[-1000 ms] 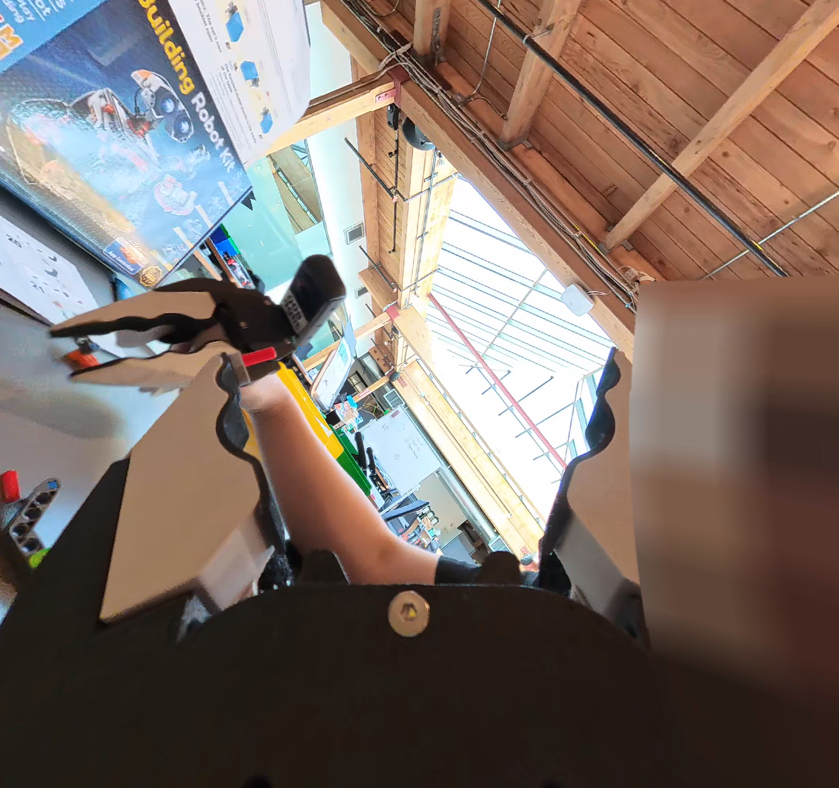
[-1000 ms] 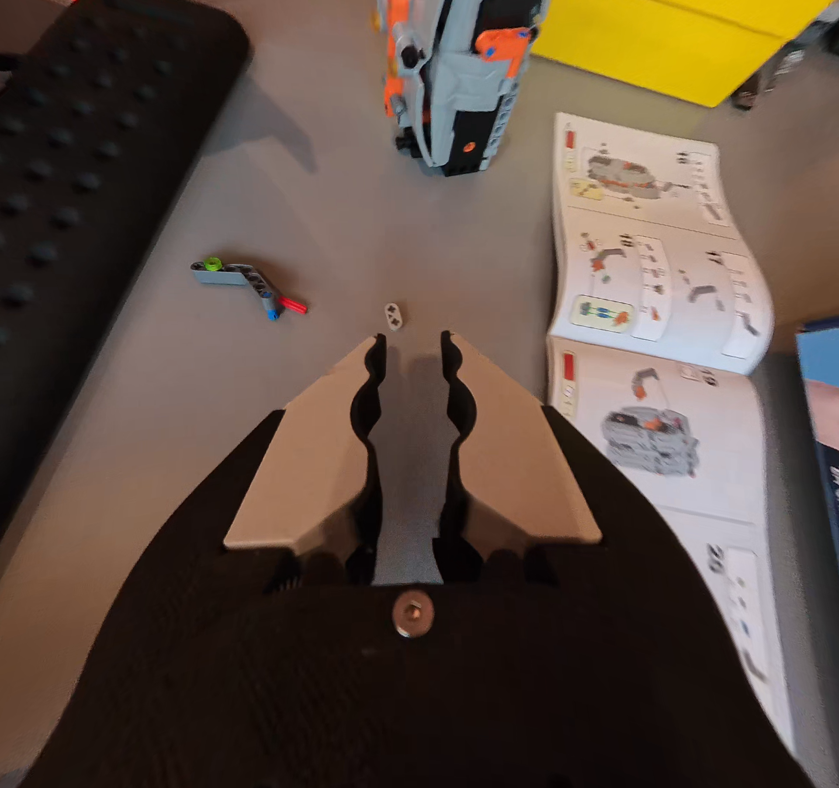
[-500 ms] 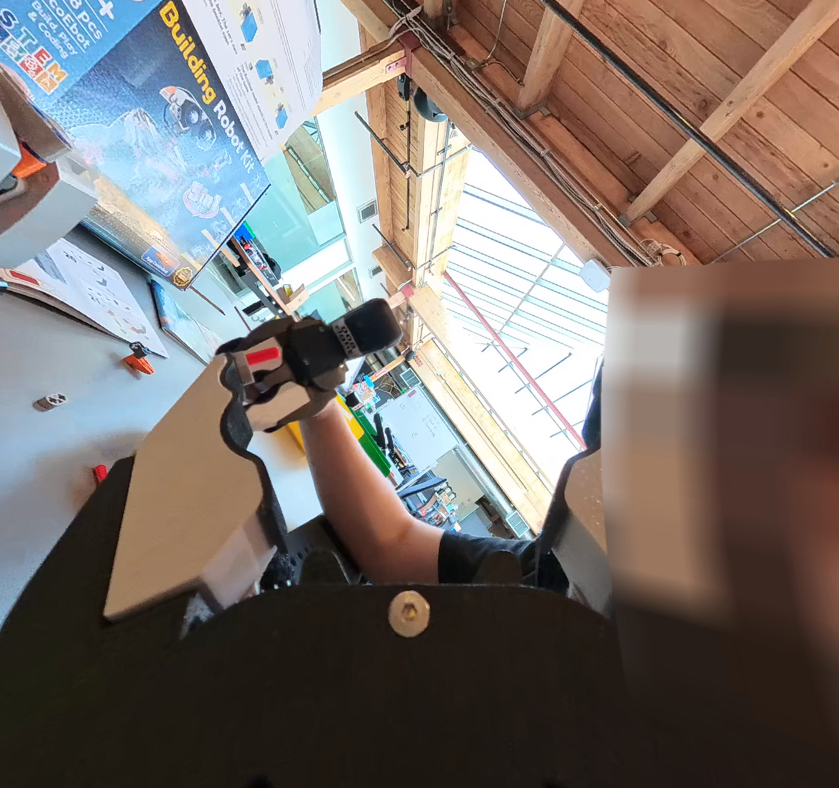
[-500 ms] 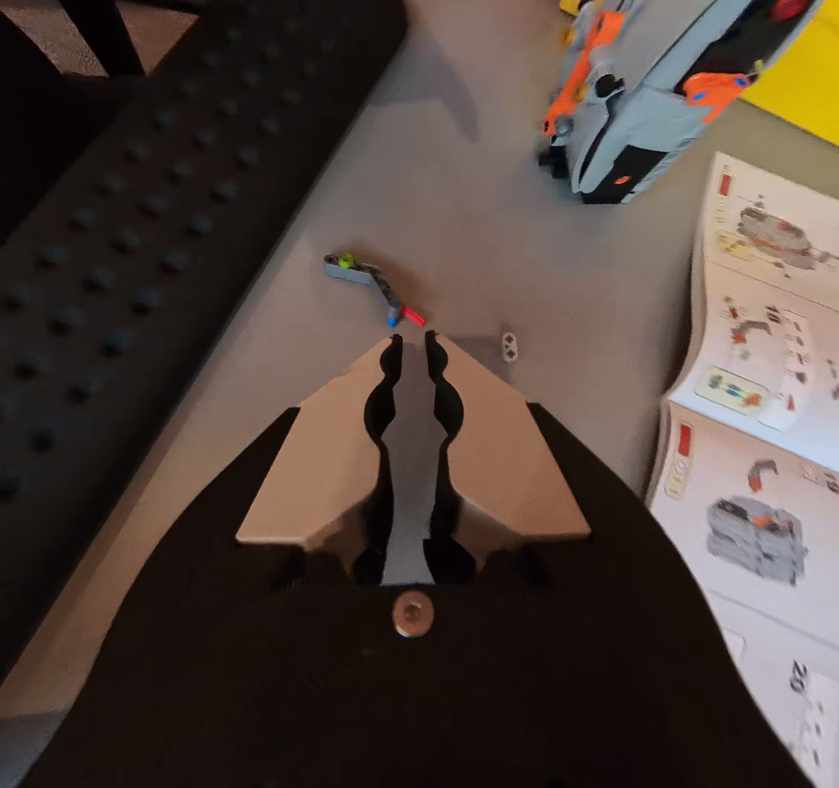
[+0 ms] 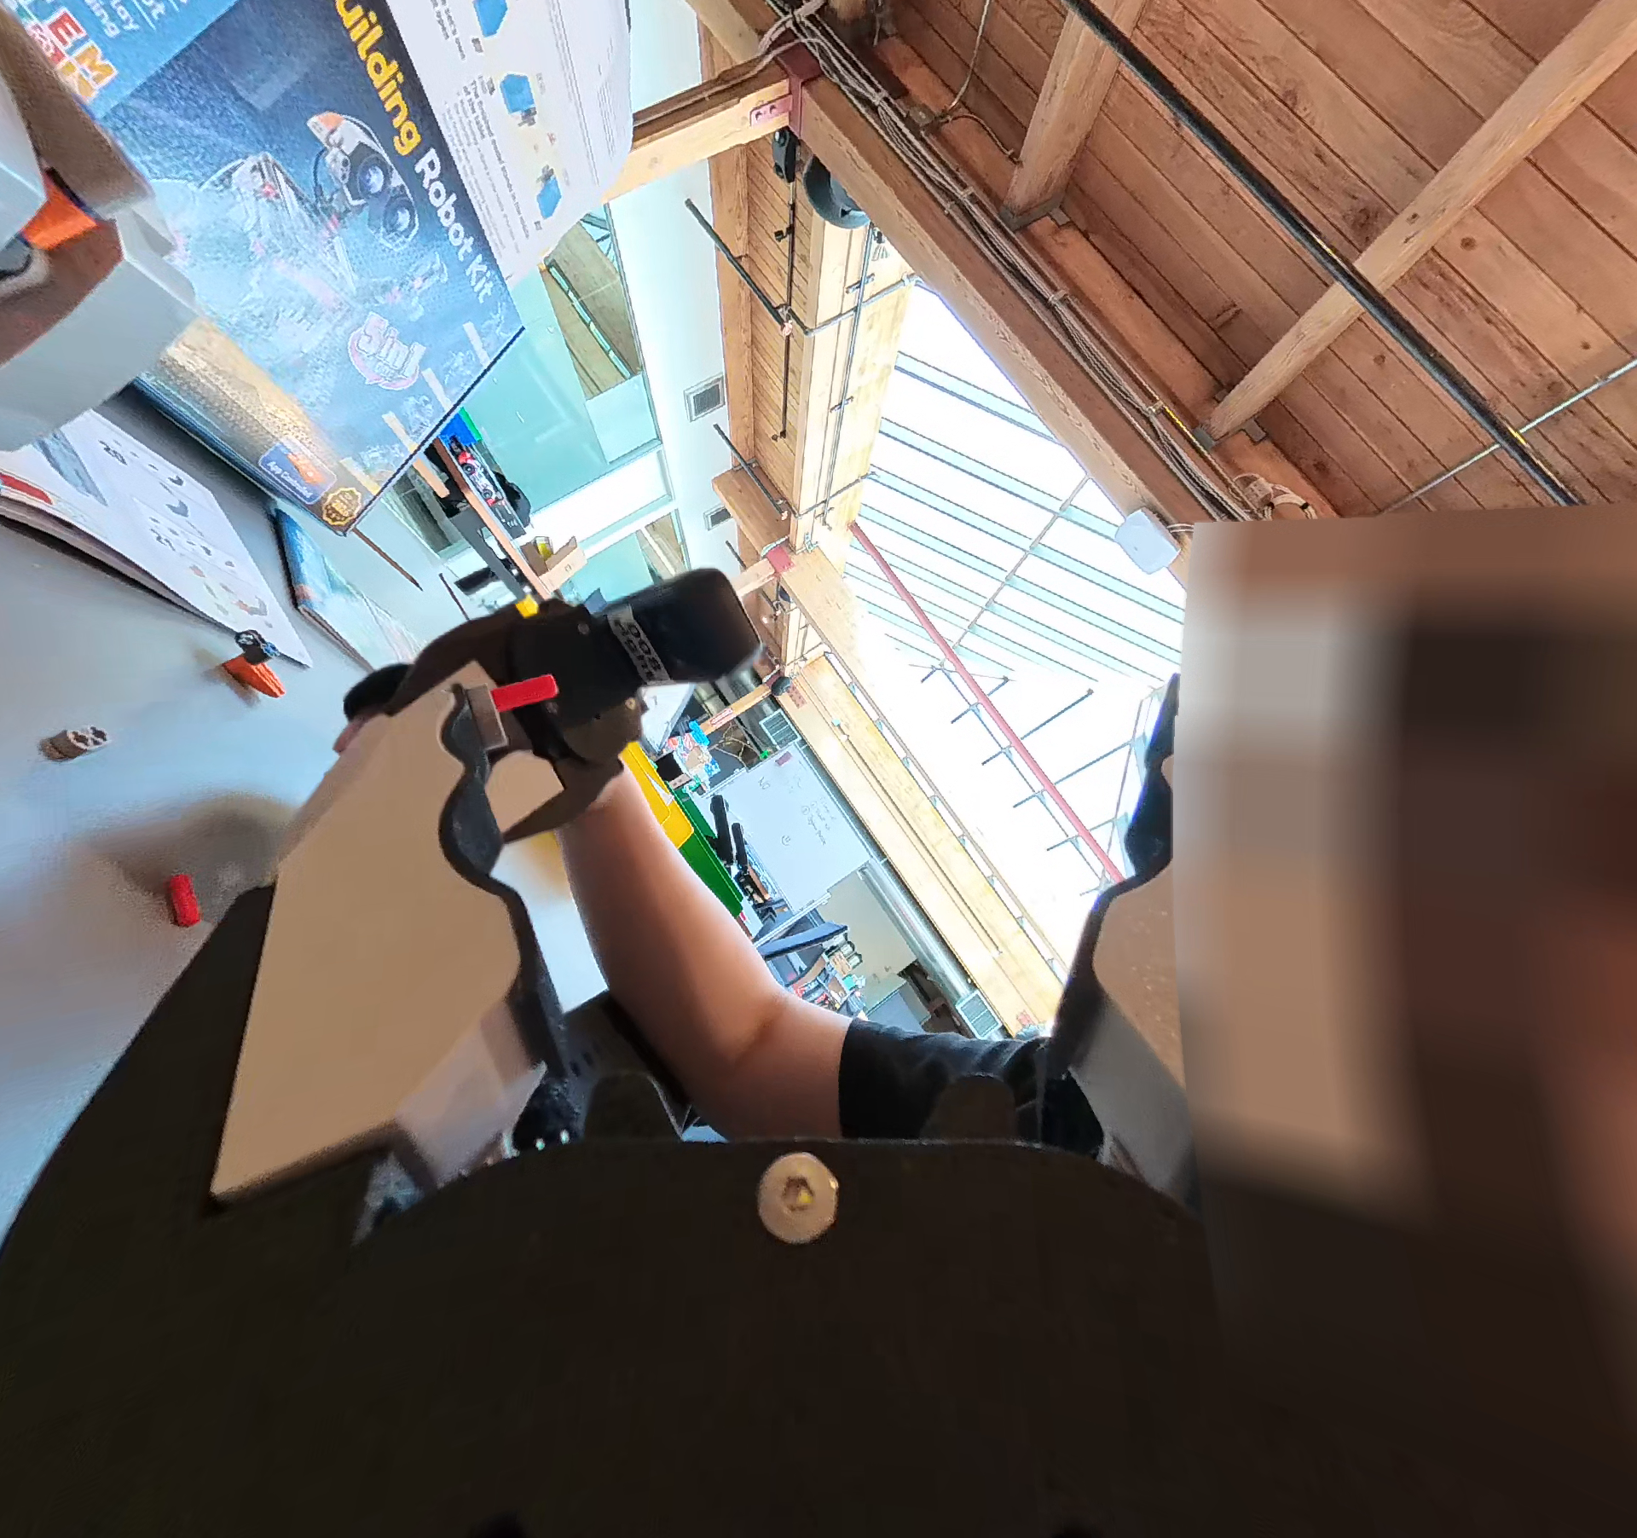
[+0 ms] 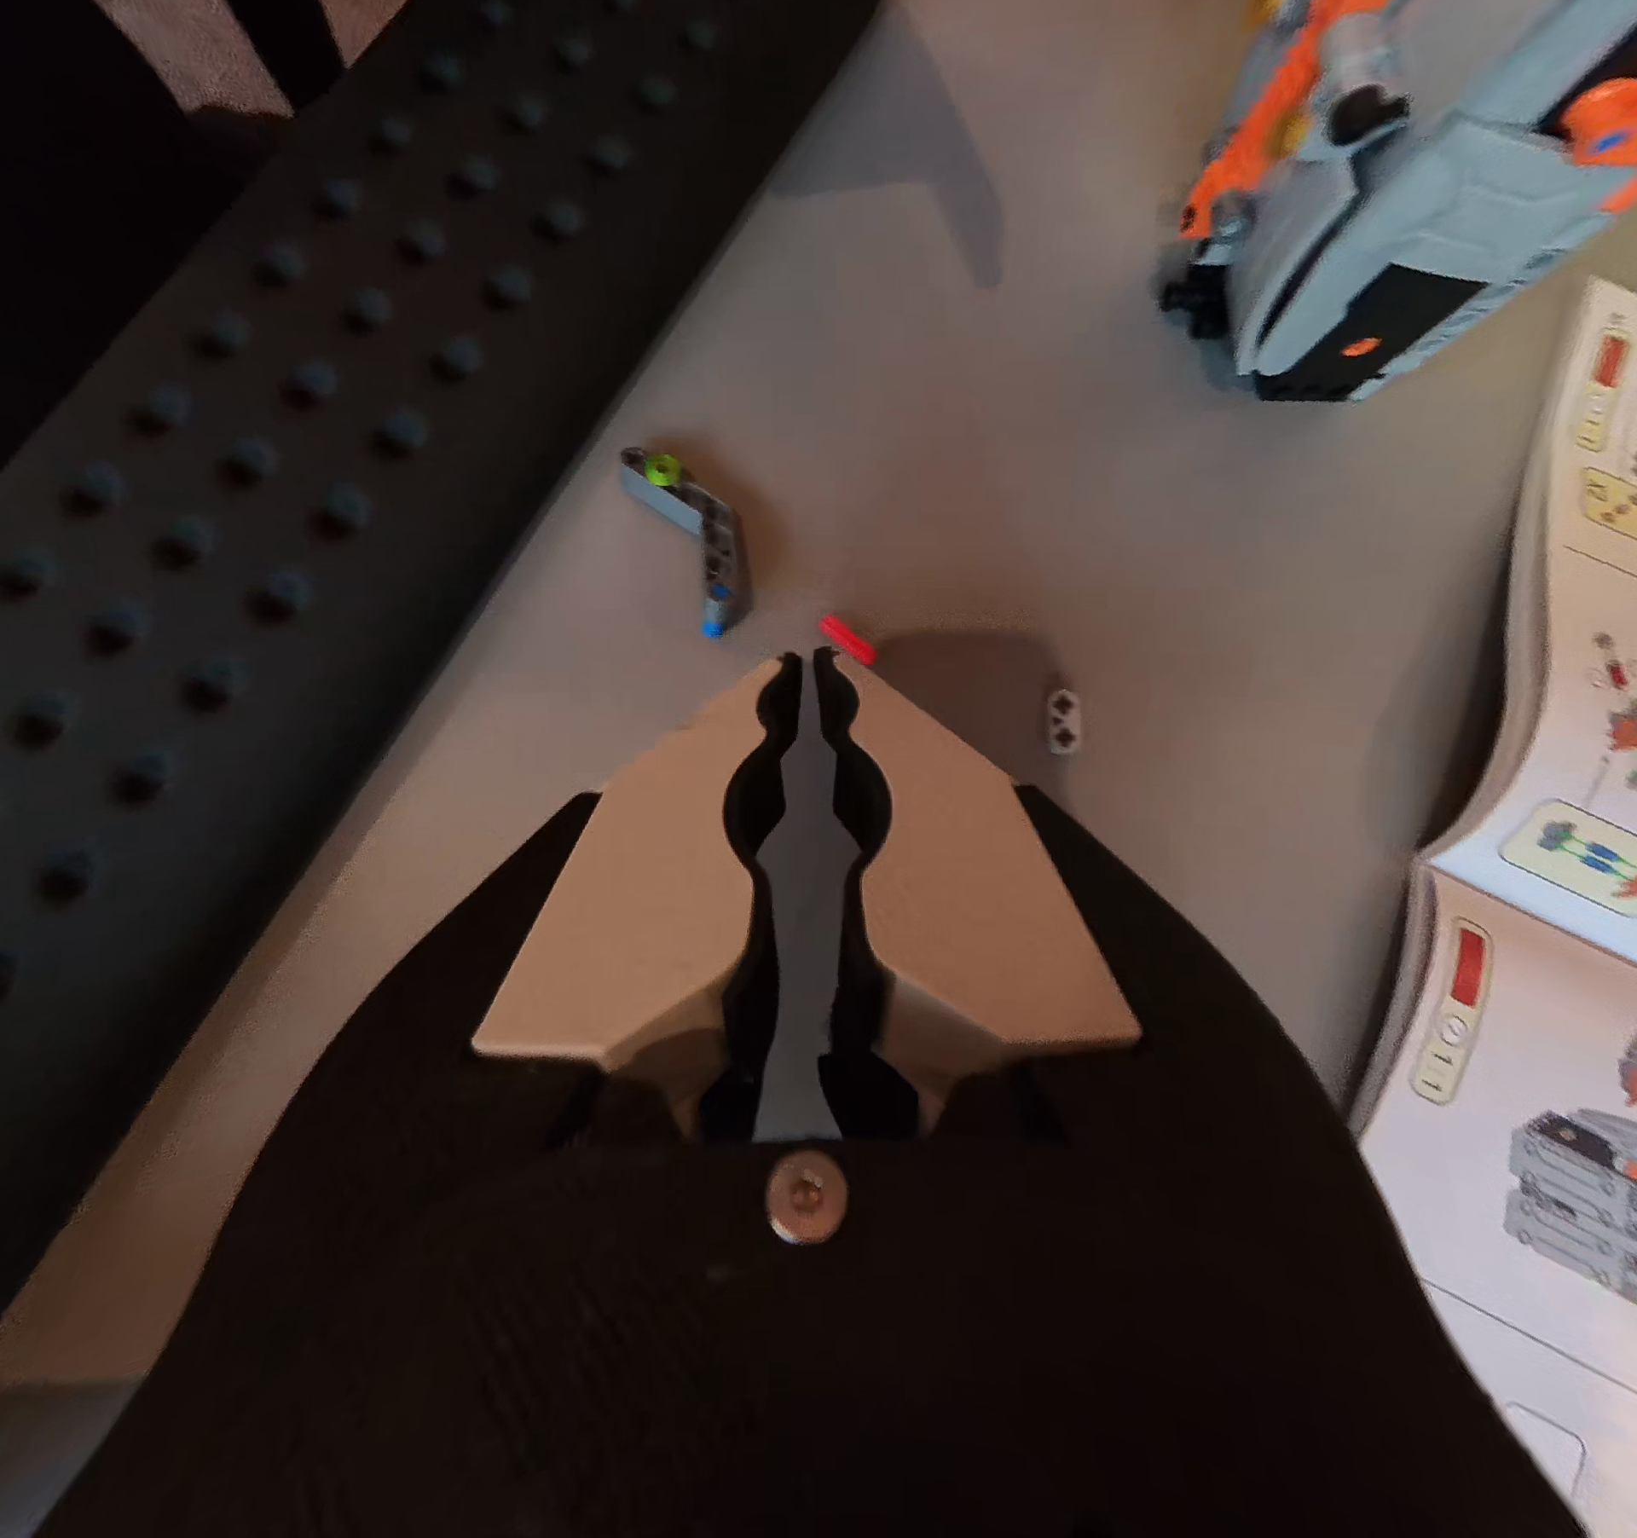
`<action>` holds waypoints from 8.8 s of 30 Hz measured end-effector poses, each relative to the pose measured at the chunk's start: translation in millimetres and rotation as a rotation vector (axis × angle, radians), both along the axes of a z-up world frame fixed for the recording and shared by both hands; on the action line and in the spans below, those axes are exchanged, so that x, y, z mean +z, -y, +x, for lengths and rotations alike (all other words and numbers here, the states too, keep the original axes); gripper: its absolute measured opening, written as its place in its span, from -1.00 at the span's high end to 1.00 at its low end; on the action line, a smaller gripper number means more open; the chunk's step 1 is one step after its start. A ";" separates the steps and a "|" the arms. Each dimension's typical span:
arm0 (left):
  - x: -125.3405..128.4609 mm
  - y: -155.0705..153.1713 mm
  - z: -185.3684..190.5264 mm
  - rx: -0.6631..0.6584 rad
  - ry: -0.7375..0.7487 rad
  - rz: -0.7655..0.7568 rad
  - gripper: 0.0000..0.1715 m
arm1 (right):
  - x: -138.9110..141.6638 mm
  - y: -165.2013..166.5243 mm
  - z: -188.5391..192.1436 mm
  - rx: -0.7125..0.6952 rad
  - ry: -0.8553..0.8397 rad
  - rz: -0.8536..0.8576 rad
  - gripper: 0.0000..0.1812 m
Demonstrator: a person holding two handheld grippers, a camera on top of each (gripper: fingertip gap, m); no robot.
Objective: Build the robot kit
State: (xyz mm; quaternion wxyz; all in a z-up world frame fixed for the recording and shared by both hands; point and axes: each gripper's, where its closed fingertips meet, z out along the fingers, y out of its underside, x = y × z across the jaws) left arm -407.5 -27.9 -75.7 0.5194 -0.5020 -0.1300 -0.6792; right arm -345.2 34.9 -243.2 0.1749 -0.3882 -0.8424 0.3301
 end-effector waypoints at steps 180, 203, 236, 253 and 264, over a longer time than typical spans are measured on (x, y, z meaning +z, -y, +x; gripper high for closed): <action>-24.9 -22.2 102.3 -0.489 0.177 -0.303 -0.70 | 73.5 47.2 29.5 1.128 -0.280 1.556 0.95; -24.8 -34.9 79.9 -0.363 0.286 -0.291 -0.64 | 97.8 42.4 28.0 0.747 -0.254 1.461 0.96; -19.3 -32.4 83.8 -0.344 0.253 -0.266 -0.61 | 78.1 37.1 20.4 0.660 -0.212 1.369 0.96; -25.4 -32.4 90.6 -0.345 0.198 -0.294 -0.62 | 82.4 35.6 16.7 0.803 -0.090 1.385 0.96; -27.1 -33.5 92.1 -0.350 0.177 -0.308 -0.62 | 73.8 31.0 15.9 0.886 0.008 1.422 0.96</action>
